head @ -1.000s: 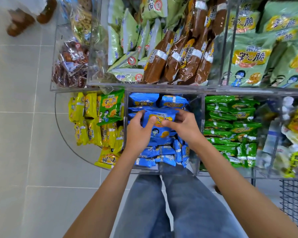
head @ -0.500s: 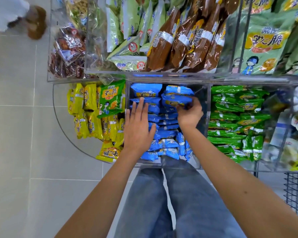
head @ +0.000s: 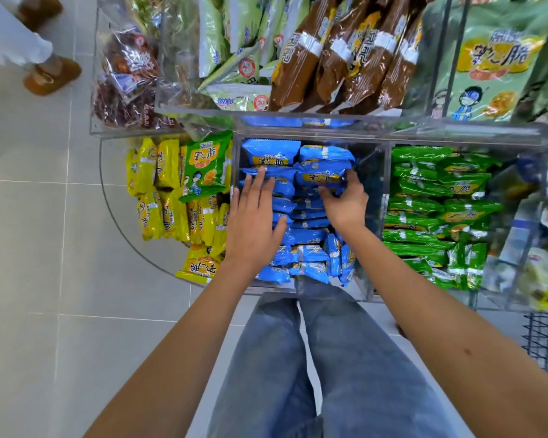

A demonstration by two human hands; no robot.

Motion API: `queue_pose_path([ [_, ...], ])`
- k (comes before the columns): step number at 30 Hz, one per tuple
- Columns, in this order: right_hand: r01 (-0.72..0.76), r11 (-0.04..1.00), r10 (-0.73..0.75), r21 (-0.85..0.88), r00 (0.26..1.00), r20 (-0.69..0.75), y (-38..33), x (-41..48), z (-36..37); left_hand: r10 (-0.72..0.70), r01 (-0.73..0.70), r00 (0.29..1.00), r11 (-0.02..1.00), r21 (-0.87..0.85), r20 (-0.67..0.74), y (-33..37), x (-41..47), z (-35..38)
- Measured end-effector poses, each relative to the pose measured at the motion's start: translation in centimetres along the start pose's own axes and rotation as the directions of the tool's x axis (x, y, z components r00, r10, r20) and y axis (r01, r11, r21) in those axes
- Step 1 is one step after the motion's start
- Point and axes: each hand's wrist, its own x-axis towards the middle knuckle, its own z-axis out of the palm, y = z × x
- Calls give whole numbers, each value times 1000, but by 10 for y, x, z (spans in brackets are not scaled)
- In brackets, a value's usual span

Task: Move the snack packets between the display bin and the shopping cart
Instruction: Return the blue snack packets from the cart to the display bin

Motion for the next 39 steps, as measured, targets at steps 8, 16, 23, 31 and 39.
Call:
queue_pose_path([
  [8,35,998,-40,44,991,130,0,-63,-51,-143,114,987,943,-313,-70,6,-51,-27],
  [16,11,1000,-15,22,982,189,29,-164,-83,-324,423,905,636,-646,274,-20,-141,-31],
  [23,-77,996,69,52,988,140,45,-239,-54,-233,429,890,721,-544,393,-65,-169,-39],
  [31,-288,910,350,299,920,-179,124,-329,-71,101,53,846,961,-271,523,10,-127,-33],
  [39,-405,646,690,647,672,-267,187,-402,-74,419,-318,633,907,-275,650,176,-136,18],
])
